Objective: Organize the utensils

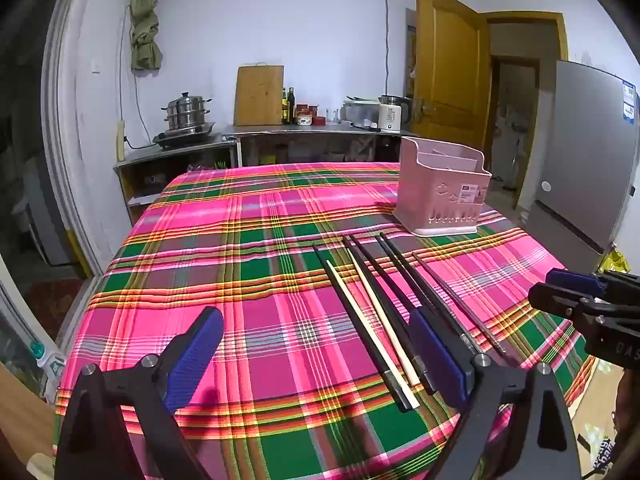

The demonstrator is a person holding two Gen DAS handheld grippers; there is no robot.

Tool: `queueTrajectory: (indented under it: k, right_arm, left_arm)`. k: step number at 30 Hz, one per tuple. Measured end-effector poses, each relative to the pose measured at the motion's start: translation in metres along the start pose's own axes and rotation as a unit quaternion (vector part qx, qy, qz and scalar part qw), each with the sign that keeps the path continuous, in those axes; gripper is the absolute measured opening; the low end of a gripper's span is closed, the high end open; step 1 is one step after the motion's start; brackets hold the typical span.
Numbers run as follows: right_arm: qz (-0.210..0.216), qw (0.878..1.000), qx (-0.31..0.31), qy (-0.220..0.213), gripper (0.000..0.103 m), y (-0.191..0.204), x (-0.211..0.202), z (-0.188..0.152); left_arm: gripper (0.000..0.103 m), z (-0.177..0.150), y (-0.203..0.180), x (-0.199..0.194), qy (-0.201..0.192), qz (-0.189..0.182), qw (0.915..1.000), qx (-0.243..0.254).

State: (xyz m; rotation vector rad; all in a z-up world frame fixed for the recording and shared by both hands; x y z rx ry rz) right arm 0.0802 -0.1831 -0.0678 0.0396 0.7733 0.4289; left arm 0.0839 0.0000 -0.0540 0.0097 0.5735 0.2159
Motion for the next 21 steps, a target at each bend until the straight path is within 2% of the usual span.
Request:
queueTrajectory:
  k: [21]
  right_arm:
    - [-0.001,1.0,-0.002,-0.002,0.042,0.0015,-0.0018,0.0008]
  left_arm:
    - [0.095,0.0002,0.0,0.0001,-0.001,0.002,1.0,0.002]
Point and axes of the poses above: each gripper's, at about its wrist camera, not at the fingertips, and x roughly the way its jaws point, y to its left, z to its top, the point moved 10 cm from there along x, roughly the way its jaws point, and after that the axes turned 12 degrees about z, right-handed, at the moved point
